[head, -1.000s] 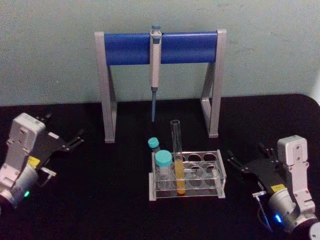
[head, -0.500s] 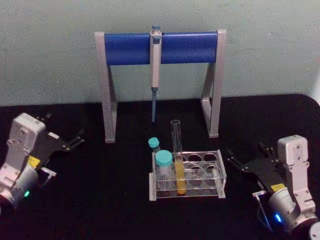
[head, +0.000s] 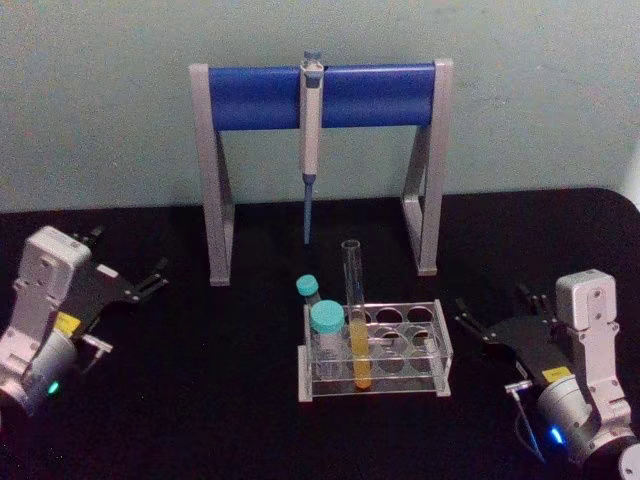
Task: Pick up the test tube from the test tube rack, shake it, then place it back into the test tube rack.
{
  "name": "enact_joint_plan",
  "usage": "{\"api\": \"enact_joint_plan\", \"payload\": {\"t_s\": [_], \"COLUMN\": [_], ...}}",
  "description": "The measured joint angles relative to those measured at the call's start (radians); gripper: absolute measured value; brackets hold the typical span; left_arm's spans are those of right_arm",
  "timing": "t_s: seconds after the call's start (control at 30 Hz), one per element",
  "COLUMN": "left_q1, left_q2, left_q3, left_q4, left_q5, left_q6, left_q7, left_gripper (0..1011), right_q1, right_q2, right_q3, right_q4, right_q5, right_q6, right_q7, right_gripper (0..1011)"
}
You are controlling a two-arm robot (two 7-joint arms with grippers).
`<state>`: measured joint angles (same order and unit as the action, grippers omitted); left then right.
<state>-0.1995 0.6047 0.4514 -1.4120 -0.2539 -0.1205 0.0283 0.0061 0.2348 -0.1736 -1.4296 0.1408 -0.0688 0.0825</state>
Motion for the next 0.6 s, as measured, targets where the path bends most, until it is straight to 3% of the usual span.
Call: {"api": "enact_joint_plan", "payload": {"t_s": [0.6], "left_q1": [0.000], "left_q2": [0.000], "left_q3": [0.000], "left_q4": [0.000], "left_q5": [0.000], "left_q6": [0.000], "left_q7": [0.000], "left_gripper": [1001], "right_q1": [0.000], "right_q2": [0.000], "right_q3": [0.000], "right_q4": [0.000], "right_q5": [0.001], "right_q6": [0.000], "right_q7": [0.000], "right_gripper": [1000]}}
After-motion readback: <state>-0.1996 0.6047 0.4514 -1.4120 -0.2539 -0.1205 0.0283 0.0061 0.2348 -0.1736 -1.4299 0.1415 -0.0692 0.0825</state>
